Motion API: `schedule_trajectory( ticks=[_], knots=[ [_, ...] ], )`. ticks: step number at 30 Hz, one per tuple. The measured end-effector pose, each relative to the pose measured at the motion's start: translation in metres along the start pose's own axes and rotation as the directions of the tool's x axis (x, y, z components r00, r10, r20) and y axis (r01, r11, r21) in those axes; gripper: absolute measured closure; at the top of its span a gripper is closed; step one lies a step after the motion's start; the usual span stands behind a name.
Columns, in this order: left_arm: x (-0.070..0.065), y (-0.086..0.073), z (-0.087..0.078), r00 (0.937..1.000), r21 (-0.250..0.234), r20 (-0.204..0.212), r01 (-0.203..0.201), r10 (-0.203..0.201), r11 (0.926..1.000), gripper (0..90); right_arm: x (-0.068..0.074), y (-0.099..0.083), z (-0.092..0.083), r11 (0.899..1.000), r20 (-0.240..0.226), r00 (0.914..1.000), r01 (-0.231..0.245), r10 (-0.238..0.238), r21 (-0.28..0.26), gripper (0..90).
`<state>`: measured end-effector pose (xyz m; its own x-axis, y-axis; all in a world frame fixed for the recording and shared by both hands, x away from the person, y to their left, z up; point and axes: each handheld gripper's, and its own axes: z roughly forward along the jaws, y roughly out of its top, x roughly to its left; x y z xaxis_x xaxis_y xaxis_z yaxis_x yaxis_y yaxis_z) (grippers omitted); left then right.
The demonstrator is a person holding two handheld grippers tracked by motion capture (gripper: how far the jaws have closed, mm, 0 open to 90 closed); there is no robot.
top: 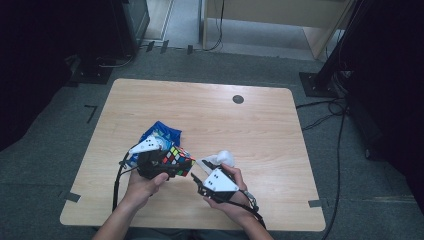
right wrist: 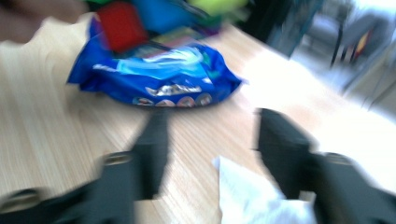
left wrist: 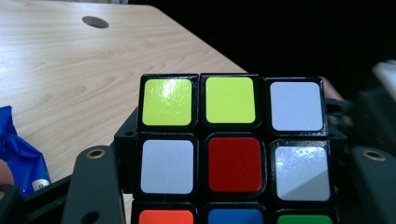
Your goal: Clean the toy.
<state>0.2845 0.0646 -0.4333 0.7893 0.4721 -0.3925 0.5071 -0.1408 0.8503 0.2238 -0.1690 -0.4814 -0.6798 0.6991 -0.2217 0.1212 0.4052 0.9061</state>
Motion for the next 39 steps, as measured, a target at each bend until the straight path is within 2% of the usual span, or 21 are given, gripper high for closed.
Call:
schedule_trajectory(
  ticks=[1, 2, 3, 4, 7, 8, 12, 15, 17, 21, 24, 25, 27, 28, 30, 31, 32, 33, 35, 37, 39],
  knots=[
    [-0.001, -0.001, 0.001, 1.0000, 0.002, 0.002, -0.009, 0.009, 1.0000, 34.0, -0.005, -0.001, 0.001, 0.997, -0.015, 0.9970, -0.075, 0.075, 0.004, 61.7],
    [-0.002, -0.002, 0.003, 0.9998, 0.005, 0.003, -0.018, 0.018, 0.9998, 33.9, -0.011, -0.001, 0.000, 0.987, -0.030, 0.9870, -0.158, 0.158, 0.001, 68.4],
    [-0.003, -0.003, 0.005, 0.9997, 0.012, 0.009, -0.023, 0.023, 0.9996, 34.0, -0.015, -0.001, -0.001, 0.969, -0.050, 0.9678, -0.247, 0.247, -0.007, 74.8],
    [-0.004, -0.003, 0.007, 0.9995, 0.015, 0.014, -0.028, 0.028, 0.9995, 34.0, -0.019, 0.001, -0.002, 0.945, -0.078, 0.9426, -0.327, 0.325, -0.015, 77.8],
    [-0.009, -0.005, 0.011, 0.9981, 0.028, 0.017, -0.060, 0.059, 0.9978, 34.0, -0.021, 0.006, -0.004, 0.909, -0.136, 0.9027, -0.415, 0.408, -0.028, 83.7],
    [-0.011, -0.006, 0.012, 0.9972, 0.024, 0.020, -0.072, 0.071, 0.9971, 34.0, -0.021, 0.008, -0.004, 0.902, -0.158, 0.8927, -0.431, 0.422, -0.028, 86.8],
    [-0.014, -0.006, 0.013, 0.9951, 0.035, 0.027, -0.096, 0.095, 0.9948, 34.0, -0.020, 0.009, -0.008, 0.885, -0.179, 0.8711, -0.466, 0.457, -0.004, 90.0],
    [-0.017, -0.007, 0.014, 0.9921, 0.060, 0.017, -0.125, 0.124, 0.9903, 33.9, -0.023, 0.009, -0.010, 0.886, -0.159, 0.8756, -0.464, 0.456, -0.014, 90.0],
    [-0.018, -0.008, 0.016, 0.9888, 0.084, 0.010, -0.149, 0.149, 0.9852, 33.9, -0.026, 0.009, -0.013, 0.879, -0.175, 0.8692, -0.475, 0.463, -0.034, 90.0],
    [-0.019, -0.009, 0.017, 0.9870, 0.080, 0.013, -0.160, 0.160, 0.9838, 33.9, -0.028, 0.011, -0.015, 0.895, -0.167, 0.8843, -0.446, 0.436, -0.023, 90.0],
    [-0.019, -0.009, 0.015, 0.9850, 0.082, 0.027, -0.172, 0.171, 0.9816, 33.9, -0.030, 0.011, -0.015, 0.892, -0.191, 0.8784, -0.451, 0.438, -0.028, 90.0],
    [-0.019, -0.009, 0.015, 0.9838, 0.081, 0.027, -0.179, 0.177, 0.9805, 33.9, -0.030, 0.010, -0.016, 0.896, -0.200, 0.8817, -0.443, 0.427, -0.037, 90.0],
    [-0.021, -0.010, 0.016, 0.9771, 0.101, -0.008, -0.211, 0.213, 0.9723, 33.9, -0.031, 0.012, -0.017, 0.905, -0.205, 0.8912, -0.422, 0.405, -0.050, 90.0],
    [-0.022, -0.011, 0.018, 0.9705, 0.118, -0.038, -0.232, 0.238, 0.9655, 34.0, -0.032, 0.013, -0.019, 0.905, -0.201, 0.8930, -0.422, 0.403, -0.061, 84.7],
    [-0.021, -0.012, 0.019, 0.9728, 0.114, -0.031, -0.225, 0.229, 0.9677, 34.0, -0.038, 0.019, -0.020, 0.927, -0.109, 0.9278, -0.366, 0.357, -0.078, 70.3],
    [-0.020, -0.012, 0.019, 0.9741, 0.114, -0.028, -0.220, 0.224, 0.9689, 33.9, -0.041, 0.018, -0.017, 0.948, -0.017, 0.9492, -0.315, 0.314, -0.043, 65.8],
    [-0.019, -0.013, 0.019, 0.9746, 0.114, -0.029, -0.217, 0.222, 0.9693, 33.9, -0.044, 0.016, -0.014, 0.954, 0.021, 0.9537, -0.300, 0.300, -0.013, 62.2],
    [-0.018, -0.013, 0.019, 0.9759, 0.113, -0.031, -0.211, 0.216, 0.9708, 34.0, -0.047, 0.012, -0.011, 0.953, 0.033, 0.9528, -0.303, 0.302, 0.020, 57.3],
    [-0.015, -0.013, 0.018, 0.9764, 0.117, -0.037, -0.207, 0.213, 0.9713, 33.9, -0.057, -0.003, 0.001, 0.926, 0.059, 0.9343, -0.356, 0.351, 0.122, 50.2],
    [-0.014, -0.014, 0.017, 0.9767, 0.117, -0.040, -0.205, 0.211, 0.9717, 33.9, -0.060, -0.016, 0.008, 0.902, 0.097, 0.9196, -0.392, 0.381, 0.179, 48.1],
    [-0.013, -0.014, 0.017, 0.9765, 0.118, -0.047, -0.204, 0.210, 0.9719, 33.9, -0.063, -0.025, 0.017, 0.895, 0.136, 0.9200, -0.390, 0.367, 0.217, 46.9]
  ],
)
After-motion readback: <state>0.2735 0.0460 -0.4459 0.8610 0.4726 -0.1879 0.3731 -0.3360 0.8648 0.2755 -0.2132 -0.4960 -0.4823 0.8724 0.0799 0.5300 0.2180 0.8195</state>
